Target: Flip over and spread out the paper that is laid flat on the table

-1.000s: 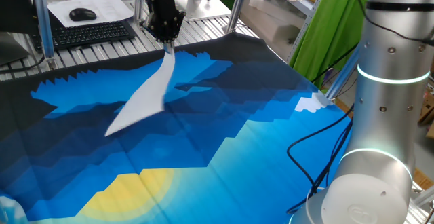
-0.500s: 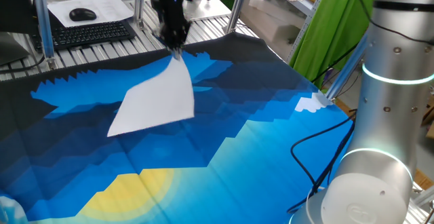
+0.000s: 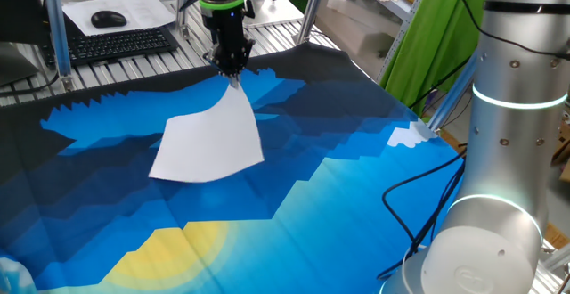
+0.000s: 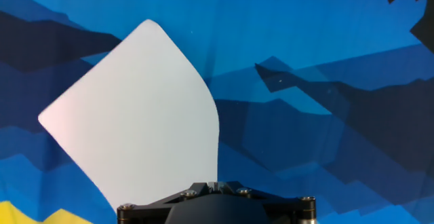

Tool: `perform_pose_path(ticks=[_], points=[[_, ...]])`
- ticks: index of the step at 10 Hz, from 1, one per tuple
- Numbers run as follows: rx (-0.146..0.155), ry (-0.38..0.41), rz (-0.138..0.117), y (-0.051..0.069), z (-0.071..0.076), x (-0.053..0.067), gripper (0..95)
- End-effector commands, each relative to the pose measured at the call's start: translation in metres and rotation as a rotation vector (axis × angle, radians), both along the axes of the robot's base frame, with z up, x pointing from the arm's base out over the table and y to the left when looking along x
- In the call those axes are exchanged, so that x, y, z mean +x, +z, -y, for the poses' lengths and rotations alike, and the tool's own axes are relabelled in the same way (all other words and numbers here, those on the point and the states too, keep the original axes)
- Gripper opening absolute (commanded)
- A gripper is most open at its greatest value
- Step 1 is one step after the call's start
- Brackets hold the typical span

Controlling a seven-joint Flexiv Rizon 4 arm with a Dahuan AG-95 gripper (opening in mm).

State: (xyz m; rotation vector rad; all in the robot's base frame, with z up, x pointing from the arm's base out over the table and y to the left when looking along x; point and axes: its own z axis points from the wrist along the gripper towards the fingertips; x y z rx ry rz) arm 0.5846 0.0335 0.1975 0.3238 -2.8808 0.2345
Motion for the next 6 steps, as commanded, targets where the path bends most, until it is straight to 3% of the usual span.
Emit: perform_pose_path(ticks=[1, 2, 6], points=[[0.0, -0.01, 0.003, 0.0007, 0.0004, -0.002, 19.0], [-0.005, -0.027, 0.003, 0.0003, -0.0002, -0.0023, 38.0], [0.0, -0.021, 0.004, -0.0076, -0.0068, -0.0041, 38.0]])
